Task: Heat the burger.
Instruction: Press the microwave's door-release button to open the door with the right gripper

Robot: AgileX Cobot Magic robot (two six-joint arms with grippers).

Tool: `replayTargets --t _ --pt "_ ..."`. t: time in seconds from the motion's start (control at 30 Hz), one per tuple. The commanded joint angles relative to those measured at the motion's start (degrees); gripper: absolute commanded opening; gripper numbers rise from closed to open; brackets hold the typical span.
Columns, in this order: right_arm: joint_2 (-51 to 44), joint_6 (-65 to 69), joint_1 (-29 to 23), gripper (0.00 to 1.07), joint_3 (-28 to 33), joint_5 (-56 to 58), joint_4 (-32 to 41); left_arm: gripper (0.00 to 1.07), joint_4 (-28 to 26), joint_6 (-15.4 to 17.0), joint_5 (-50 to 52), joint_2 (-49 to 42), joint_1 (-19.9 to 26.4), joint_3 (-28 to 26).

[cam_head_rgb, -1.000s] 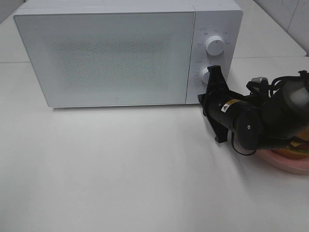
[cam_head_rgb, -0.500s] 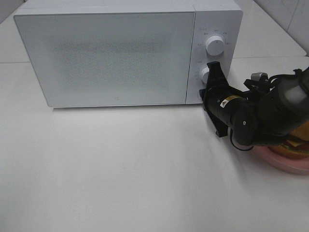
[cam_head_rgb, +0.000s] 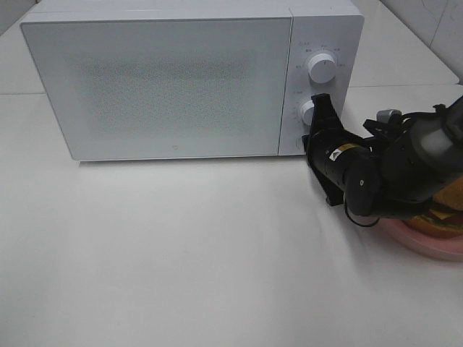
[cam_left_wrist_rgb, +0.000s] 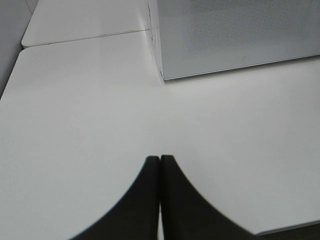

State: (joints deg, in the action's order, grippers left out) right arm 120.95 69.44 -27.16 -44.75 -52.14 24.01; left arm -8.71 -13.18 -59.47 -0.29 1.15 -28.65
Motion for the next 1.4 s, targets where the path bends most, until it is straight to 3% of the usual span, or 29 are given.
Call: replayTargets --t 0.03,1.4 --pt "0.8 -0.7 0.0 0.0 -1.0 -2.2 -0.2 0.0 -0.2 0.2 0.0 -1.3 -0.3 0.1" --pt "2.3 -0.4 0.0 0.0 -8.3 -5.5 1.1 0.0 -0.2 0.2 0.0 -1.3 -0.3 0.1"
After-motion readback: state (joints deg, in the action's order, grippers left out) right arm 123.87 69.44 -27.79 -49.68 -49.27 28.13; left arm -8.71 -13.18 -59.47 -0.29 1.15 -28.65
